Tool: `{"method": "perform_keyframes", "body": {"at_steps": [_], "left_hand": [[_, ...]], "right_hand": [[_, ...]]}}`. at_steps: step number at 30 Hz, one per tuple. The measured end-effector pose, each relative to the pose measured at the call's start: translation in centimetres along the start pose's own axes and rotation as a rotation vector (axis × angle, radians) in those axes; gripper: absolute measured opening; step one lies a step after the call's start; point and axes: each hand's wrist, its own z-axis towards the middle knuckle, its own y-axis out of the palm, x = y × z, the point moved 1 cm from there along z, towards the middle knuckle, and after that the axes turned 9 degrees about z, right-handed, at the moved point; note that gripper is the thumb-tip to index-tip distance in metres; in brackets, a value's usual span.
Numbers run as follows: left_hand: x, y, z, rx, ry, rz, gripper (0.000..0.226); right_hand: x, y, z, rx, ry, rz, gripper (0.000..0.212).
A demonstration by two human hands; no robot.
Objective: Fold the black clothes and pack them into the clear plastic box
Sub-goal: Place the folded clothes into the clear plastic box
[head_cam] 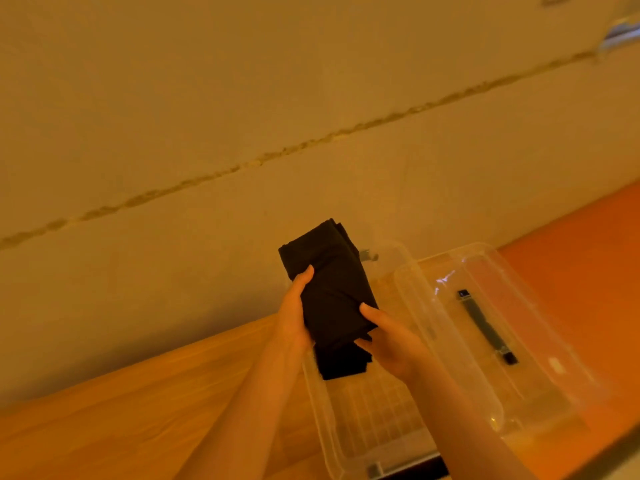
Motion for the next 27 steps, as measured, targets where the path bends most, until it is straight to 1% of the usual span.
{"method": "perform_keyframes", "body": {"at_steps": [1, 2, 5, 8, 10, 12, 14, 16, 18, 22, 25, 27], "left_hand": [[-0.5, 0.8, 0.3, -0.015, -0.016, 0.016, 0.033], [-1.1, 1.5, 0.7, -0.026, -0.028, 0.029, 0.033], [-2.4, 3.3, 1.5, -0.036, -0.055, 0.046, 0.033], [-3.2, 4.1, 2.4, -0.041, -0.083, 0.058, 0.026], [-3.9, 4.0, 3.1, -0.043, -0.090, 0.074, 0.023], [-4.6, 4.0, 3.6, -0.058, -0.101, 0.095, 0.025], [-5.2, 3.9, 3.9, -0.064, -0.116, 0.118, 0.027], [-5.3, 3.7, 4.2, -0.065, -0.127, 0.139, 0.028], [-5.1, 3.3, 4.7, -0.058, -0.135, 0.166, 0.028], [-4.6, 2.6, 5.6, -0.016, -0.153, 0.193, 0.025], [-4.9, 2.7, 5.5, -0.012, -0.157, 0.182, 0.022], [-5.2, 2.8, 5.3, -0.036, -0.148, 0.161, 0.022]], "right_hand": [[-0.2, -0.8, -0.3, 0.000, -0.005, 0.010, 0.100], [-0.4, -1.5, -0.6, -0.024, -0.008, 0.042, 0.101], [-0.7, -3.1, -1.2, -0.058, -0.017, 0.178, 0.090], [-0.3, -4.8, -1.0, 0.035, -0.034, 0.244, 0.083], [0.0, -5.8, -0.6, 0.079, -0.039, 0.269, 0.089], [0.6, -6.4, -0.1, 0.030, -0.015, 0.293, 0.094], [1.3, -6.6, 0.4, -0.035, -0.001, 0.368, 0.094], [1.7, -6.8, 0.7, -0.047, 0.007, 0.424, 0.095], [1.9, -7.2, 0.9, -0.017, 0.004, 0.416, 0.096], [1.7, -7.9, 1.0, 0.049, -0.063, 0.297, 0.095], [1.4, -7.6, 0.8, -0.005, -0.107, 0.248, 0.094], [1.3, -7.5, 0.7, -0.038, -0.122, 0.259, 0.091]]}}
